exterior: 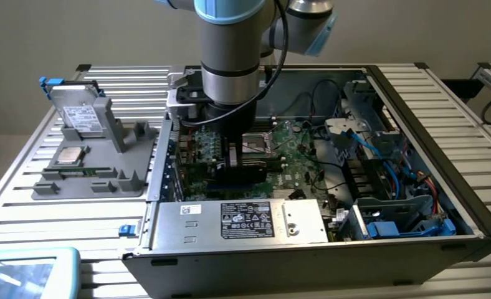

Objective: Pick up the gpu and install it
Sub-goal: 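Insert the gpu into the slot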

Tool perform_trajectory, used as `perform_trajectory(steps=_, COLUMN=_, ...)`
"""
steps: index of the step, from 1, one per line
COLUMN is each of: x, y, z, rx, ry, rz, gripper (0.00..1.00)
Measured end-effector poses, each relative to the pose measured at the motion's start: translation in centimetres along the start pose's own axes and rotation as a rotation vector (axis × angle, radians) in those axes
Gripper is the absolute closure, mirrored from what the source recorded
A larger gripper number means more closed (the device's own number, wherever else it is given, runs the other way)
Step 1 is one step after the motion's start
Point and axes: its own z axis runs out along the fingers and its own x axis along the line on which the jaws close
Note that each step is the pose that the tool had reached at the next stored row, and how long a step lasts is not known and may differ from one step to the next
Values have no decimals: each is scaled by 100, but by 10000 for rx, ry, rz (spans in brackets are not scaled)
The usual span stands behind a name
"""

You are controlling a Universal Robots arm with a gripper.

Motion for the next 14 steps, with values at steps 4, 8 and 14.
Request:
perform_trajectory(steps=4, x=0, y=-1, z=0, rx=0, ry=3, rz=-4, gripper=73)
perform_trajectory(steps=8, x=0, y=3, z=1, rx=0, ry=2, rz=-3, gripper=73)
perform_trajectory(steps=14, x=1, y=6, z=10, rx=-9, ry=3, rz=-3, gripper=73)
